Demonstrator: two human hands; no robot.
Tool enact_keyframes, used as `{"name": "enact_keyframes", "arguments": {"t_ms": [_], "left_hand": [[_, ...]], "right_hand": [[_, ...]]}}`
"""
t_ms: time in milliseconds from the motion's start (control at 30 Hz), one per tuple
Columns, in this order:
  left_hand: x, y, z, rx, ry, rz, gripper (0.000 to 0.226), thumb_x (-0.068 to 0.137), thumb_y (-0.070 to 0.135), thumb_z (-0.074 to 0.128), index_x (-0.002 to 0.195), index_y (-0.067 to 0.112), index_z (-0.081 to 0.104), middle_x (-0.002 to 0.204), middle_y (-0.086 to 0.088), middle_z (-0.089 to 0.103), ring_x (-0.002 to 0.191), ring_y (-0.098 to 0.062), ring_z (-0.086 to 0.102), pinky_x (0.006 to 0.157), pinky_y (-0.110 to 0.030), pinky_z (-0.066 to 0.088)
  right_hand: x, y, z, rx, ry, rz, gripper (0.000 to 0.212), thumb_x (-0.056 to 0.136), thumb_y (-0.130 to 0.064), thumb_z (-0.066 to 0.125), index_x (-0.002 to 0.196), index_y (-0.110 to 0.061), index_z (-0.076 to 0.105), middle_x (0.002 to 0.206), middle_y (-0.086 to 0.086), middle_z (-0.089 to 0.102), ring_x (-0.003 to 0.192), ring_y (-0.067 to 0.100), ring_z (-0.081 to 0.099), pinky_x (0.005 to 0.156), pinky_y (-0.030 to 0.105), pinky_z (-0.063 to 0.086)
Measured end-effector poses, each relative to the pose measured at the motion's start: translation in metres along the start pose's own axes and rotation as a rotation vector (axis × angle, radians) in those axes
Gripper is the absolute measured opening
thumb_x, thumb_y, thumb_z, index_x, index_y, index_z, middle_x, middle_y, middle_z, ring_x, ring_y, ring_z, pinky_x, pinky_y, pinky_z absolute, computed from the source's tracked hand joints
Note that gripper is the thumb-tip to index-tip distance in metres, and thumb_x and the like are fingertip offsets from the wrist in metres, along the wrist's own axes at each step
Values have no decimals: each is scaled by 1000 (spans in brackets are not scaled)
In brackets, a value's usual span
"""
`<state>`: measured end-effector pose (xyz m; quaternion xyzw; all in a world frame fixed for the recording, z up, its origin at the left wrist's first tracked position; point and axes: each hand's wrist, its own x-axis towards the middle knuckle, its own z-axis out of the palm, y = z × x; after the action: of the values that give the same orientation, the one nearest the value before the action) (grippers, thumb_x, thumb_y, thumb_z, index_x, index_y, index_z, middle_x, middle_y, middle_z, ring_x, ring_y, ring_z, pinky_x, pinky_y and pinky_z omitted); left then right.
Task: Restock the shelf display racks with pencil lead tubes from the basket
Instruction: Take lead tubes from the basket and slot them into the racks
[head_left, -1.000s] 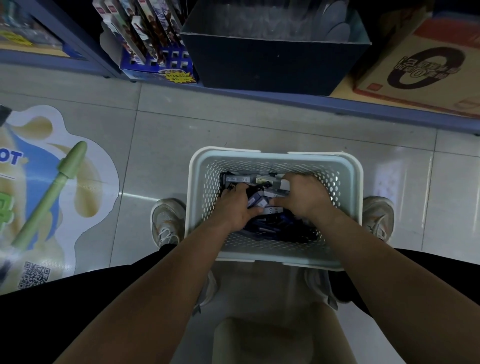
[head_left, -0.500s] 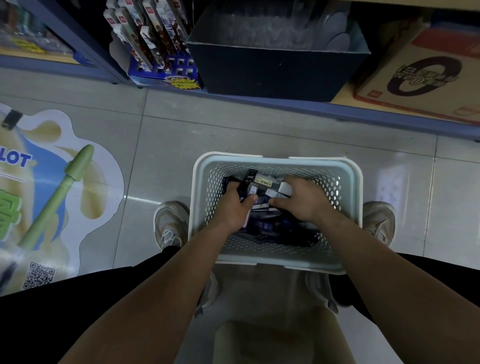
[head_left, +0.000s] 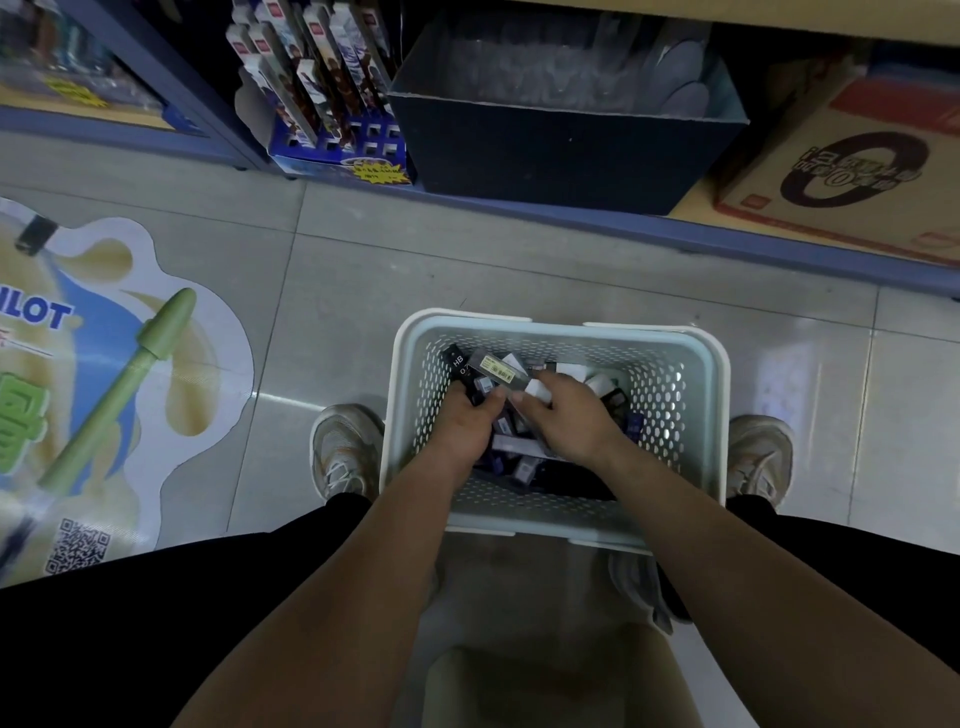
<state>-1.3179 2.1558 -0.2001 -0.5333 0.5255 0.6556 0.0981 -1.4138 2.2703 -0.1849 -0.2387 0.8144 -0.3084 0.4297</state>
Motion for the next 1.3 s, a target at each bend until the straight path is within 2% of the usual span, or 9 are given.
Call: {"name": "enact_keyframes", "arguments": {"t_ms": [100, 200, 400, 600, 700, 800, 900, 1067, 1300], "left_hand": [[-1, 1, 1, 37, -12, 1, 33, 101, 23, 57, 130, 10, 48, 124, -8, 64, 111, -24, 64, 101, -47, 51], [0, 3, 4, 5, -40, -8, 36, 101, 18, 56, 133, 8, 44, 124, -11, 64, 110, -27, 65, 99, -46, 52], [-1, 1, 4, -20, -64, -3, 55, 92, 36, 69, 132, 10, 41, 122, -8, 65, 107, -22, 66, 94, -42, 55], [3, -3, -4, 24, -20, 14, 49, 94, 23, 69, 134, 7, 45, 118, -6, 65, 94, -12, 66, 57, -13, 51], [5, -4, -6, 71, -17, 36, 43, 93, 22, 70, 127, 6, 50, 121, -6, 65, 97, -12, 64, 69, -14, 50], [1, -3, -9, 76, -68, 59, 36, 93, 23, 71, 121, 13, 51, 114, 6, 63, 100, -6, 61, 76, -12, 46], [1, -6, -12, 101, -129, 82, 54, 88, 33, 75, 134, 16, 52, 128, 1, 64, 116, -13, 61, 99, -30, 50], [-4, -3, -12, 133, -239, 83, 37, 94, 26, 70, 126, 26, 53, 111, 15, 66, 100, -1, 64, 69, -4, 46], [-6, -3, -8, 230, -280, 53, 38, 86, 34, 77, 119, 31, 58, 116, 11, 64, 105, -7, 60, 89, -25, 48]], "right_hand": [[1, 3, 5, 63, -4, 33, 28, 106, -28, 40, 103, -11, 62, 97, 4, 59, 91, 20, 54, 68, 27, 30], [1, 5, 2, 167, -22, 101, 30, 105, -20, 40, 122, -13, 64, 111, 4, 62, 101, 18, 55, 77, 25, 35], [-5, 9, 8, 224, -16, 72, 16, 97, -26, 61, 112, -20, 60, 110, -6, 70, 102, 8, 65, 83, 24, 46], [-9, 9, 3, 180, 1, 31, 23, 97, -24, 61, 117, -23, 72, 115, -3, 64, 105, 10, 60, 93, 24, 44], [-4, 12, -5, 40, 57, 44, 23, 97, -24, 59, 116, -23, 72, 113, -2, 59, 106, 13, 56, 96, 27, 43], [0, 11, -8, 137, 60, 72, 33, 98, -20, 57, 131, -22, 63, 128, -3, 59, 117, 13, 55, 102, 24, 40], [2, 9, -7, 273, -18, 83, 36, 100, -25, 56, 136, -26, 59, 135, -9, 59, 123, 7, 52, 104, 22, 37], [5, 14, -2, 239, -34, 65, 36, 94, -39, 65, 127, -24, 66, 123, -6, 68, 114, 8, 61, 102, 31, 48], [3, 16, -13, 328, -41, 75, 25, 97, -5, 56, 110, -16, 74, 104, -3, 74, 99, 8, 68, 94, 25, 51]]}}
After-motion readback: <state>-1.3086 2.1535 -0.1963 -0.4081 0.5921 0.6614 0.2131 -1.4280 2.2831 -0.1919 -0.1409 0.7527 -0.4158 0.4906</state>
